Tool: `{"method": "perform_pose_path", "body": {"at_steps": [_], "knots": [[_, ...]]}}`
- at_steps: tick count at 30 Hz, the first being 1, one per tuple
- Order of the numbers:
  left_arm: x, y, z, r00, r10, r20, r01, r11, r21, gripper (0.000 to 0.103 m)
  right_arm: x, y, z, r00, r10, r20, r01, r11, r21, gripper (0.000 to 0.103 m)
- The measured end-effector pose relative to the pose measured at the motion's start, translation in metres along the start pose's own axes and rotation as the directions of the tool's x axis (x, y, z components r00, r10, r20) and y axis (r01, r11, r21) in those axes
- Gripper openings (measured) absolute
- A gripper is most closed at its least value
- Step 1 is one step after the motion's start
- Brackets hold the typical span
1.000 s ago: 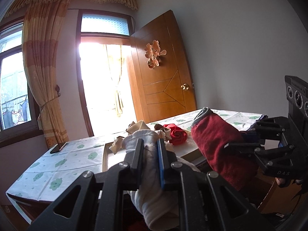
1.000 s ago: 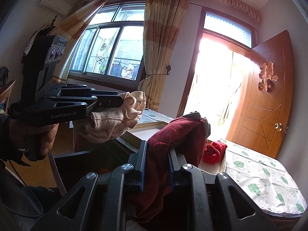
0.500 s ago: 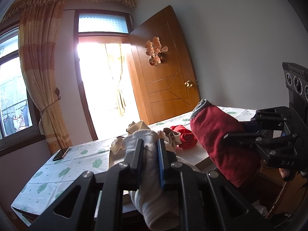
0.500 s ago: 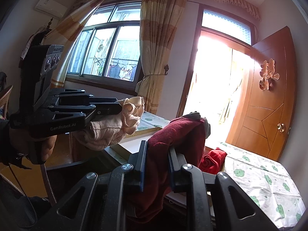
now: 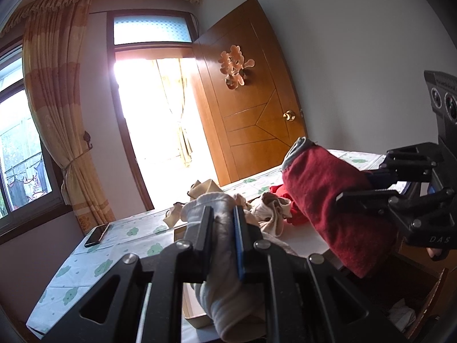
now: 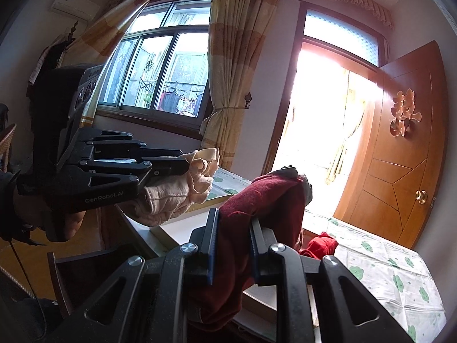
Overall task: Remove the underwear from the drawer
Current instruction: 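Carry both held garments over the cardboard tray with both tools, then lower the garments into the tray and open both tools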
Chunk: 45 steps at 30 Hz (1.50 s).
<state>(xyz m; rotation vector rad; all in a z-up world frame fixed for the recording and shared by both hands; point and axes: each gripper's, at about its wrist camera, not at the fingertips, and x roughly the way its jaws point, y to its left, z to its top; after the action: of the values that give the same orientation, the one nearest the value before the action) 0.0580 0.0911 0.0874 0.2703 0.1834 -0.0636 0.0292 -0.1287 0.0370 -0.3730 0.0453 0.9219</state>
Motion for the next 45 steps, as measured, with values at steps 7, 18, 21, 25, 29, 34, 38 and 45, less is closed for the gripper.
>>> {"method": "perform_pose_path", "body": {"at_steps": [7,18,21,25,29,34,38,45], "knots": [[0.031,0.009,0.004,0.999,0.011,-0.044,-0.011,1.000,0.021,0.011,0.024,-0.008,0.008,0.999,0.007,-0.039,-0.007,1.000,-0.001,0.020],[0.080,0.018,0.009,0.993,0.033,-0.117,-0.025,0.997,0.068,0.011,0.067,-0.020,0.022,0.994,0.010,-0.106,-0.012,1.000,-0.023,0.020],[0.094,0.023,0.009,0.990,0.038,-0.139,-0.028,0.997,0.075,0.011,0.075,-0.023,0.025,0.992,0.013,-0.122,-0.015,1.000,-0.012,0.020],[0.110,0.033,0.010,0.984,0.042,-0.174,-0.034,0.998,0.052,0.011,0.086,-0.029,0.028,0.990,0.013,-0.141,-0.011,1.000,0.015,0.020],[0.127,0.041,0.011,0.977,0.031,-0.210,-0.028,0.999,0.015,0.011,0.099,-0.034,0.030,0.986,0.013,-0.164,-0.009,1.000,0.027,0.020],[0.146,0.050,0.011,0.971,0.022,-0.240,-0.029,0.999,-0.024,0.011,0.116,-0.038,0.028,0.976,0.008,-0.216,-0.003,1.000,0.026,0.020],[0.157,0.054,0.012,0.966,0.027,-0.257,-0.031,0.999,-0.013,0.011,0.127,-0.041,0.024,0.966,0.006,-0.260,0.001,1.000,0.029,0.020],[0.188,0.056,0.002,0.943,0.011,-0.334,-0.018,1.000,-0.018,0.011,0.149,-0.047,0.018,0.947,0.025,-0.321,-0.005,0.998,0.061,0.020]]}}
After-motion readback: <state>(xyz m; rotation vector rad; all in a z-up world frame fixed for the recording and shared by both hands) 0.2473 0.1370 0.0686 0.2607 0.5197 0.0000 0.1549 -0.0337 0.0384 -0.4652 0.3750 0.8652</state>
